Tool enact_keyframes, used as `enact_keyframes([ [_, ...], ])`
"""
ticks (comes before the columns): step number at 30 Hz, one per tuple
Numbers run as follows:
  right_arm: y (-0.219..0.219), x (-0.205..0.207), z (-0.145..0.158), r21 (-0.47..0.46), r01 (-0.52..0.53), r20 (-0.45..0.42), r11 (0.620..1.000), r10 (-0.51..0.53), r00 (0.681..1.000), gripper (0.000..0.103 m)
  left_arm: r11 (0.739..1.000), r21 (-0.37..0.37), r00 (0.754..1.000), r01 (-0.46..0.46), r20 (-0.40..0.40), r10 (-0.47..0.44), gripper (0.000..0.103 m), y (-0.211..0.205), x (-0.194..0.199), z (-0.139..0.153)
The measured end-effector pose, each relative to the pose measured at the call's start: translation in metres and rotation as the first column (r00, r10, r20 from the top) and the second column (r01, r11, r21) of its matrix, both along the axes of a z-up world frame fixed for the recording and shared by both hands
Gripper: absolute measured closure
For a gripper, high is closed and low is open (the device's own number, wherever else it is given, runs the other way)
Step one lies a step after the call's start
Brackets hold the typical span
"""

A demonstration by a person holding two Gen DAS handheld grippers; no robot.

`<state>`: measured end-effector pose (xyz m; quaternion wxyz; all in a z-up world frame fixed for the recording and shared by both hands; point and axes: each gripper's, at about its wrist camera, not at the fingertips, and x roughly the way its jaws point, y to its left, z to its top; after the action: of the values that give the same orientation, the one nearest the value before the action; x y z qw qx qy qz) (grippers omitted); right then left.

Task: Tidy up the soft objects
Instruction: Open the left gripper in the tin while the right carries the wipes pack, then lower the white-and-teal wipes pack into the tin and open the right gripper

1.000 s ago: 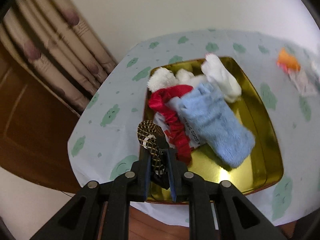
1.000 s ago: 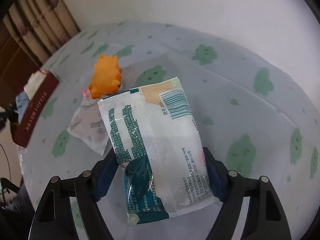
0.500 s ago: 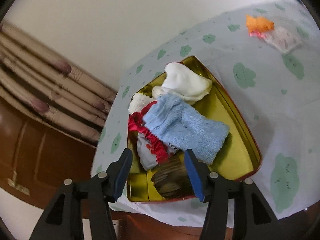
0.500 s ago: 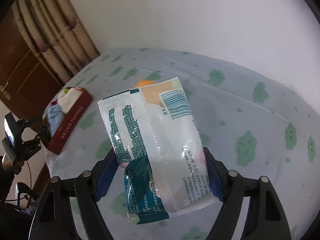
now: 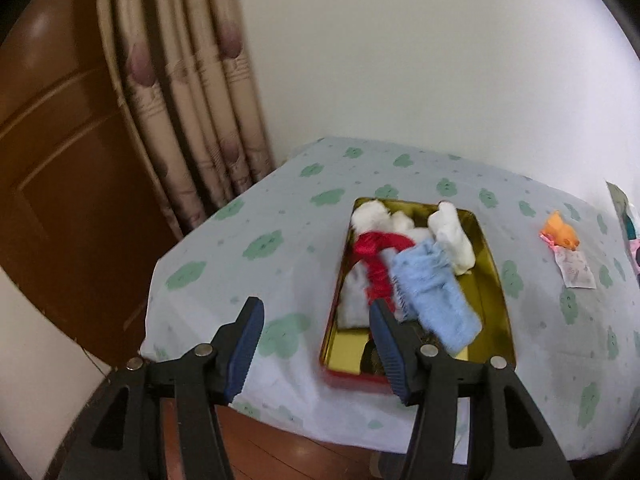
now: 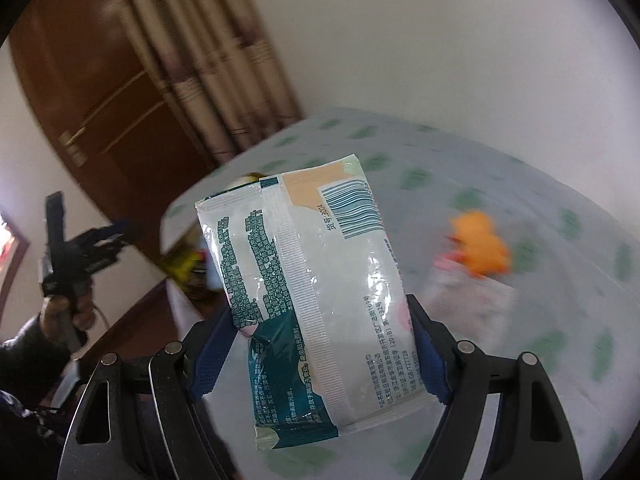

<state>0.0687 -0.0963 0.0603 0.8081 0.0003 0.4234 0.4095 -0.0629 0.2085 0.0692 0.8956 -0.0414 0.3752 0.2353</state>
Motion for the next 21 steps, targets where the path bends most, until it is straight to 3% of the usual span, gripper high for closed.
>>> enact_keyframes([
  [10, 0.142, -0.012, -0.006, 0.034, -0.169, -0.018, 0.985, 0.170, 0.985, 0.025, 0.995, 0.081, 0.992, -0.064, 0.115, 0.054, 0.046, -0.003, -0.042, -0.009],
  [15, 0.199, -0.015, -0.026, 0.003, -0.139, -0.056, 0.990, 0.139, 0.989, 0.025, 0.996, 0.076, 0.992, -0.047, 0.117, 0.037, 0.046, -0.003, -0.047, -0.016],
  [21, 0.237, -0.021, -0.052, -0.055, -0.019, -0.087, 0.998, 0.014, 0.996, 0.025, 0.997, 0.058, 0.986, -0.043, 0.166, 0.033, 0.046, 0.004, -0.057, -0.012],
])
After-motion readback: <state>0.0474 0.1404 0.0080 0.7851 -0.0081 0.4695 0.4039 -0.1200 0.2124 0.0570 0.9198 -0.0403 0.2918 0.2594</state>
